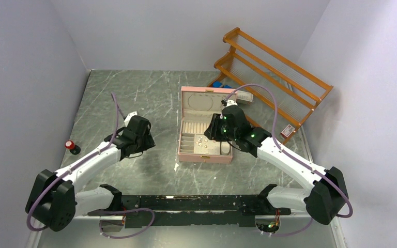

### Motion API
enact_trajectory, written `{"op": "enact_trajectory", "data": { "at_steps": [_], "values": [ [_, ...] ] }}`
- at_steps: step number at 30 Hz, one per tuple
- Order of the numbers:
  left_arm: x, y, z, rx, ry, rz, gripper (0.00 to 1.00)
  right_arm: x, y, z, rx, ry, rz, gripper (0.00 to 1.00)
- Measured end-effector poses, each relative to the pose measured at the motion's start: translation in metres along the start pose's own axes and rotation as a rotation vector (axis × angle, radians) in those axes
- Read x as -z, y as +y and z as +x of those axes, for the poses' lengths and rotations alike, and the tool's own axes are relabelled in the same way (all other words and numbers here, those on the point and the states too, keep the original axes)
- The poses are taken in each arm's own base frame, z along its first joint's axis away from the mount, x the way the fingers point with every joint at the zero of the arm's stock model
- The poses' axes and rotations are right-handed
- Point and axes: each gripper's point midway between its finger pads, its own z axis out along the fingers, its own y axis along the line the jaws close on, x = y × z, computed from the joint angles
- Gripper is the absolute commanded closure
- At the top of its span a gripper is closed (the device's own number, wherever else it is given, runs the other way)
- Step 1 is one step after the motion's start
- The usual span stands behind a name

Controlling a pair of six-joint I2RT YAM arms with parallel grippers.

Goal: Organize the mixed jewelry

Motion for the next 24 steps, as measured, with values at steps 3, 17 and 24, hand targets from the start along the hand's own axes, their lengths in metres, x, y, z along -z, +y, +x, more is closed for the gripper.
{"op": "enact_trajectory", "data": {
  "at_steps": [3, 17, 24],
  "values": [
    [-0.004, 0.007, 0.001, 0.015, 0.004, -0.036, 0.47, 0.0, 0.001, 0.0, -0.001, 0.0, -0.006, 0.64],
    [-0.032, 0.027, 0.021, -0.009, 0.08, -0.151, 0.65, -0.002, 0.0, 0.005, -0.001, 0.008, -0.017, 0.68],
    [-0.038, 0.028, 0.018, -0.006, 0.064, -0.154, 0.74, -0.002, 0.0, 0.006, -0.001, 0.01, -0.019, 0.69]
  ]
}}
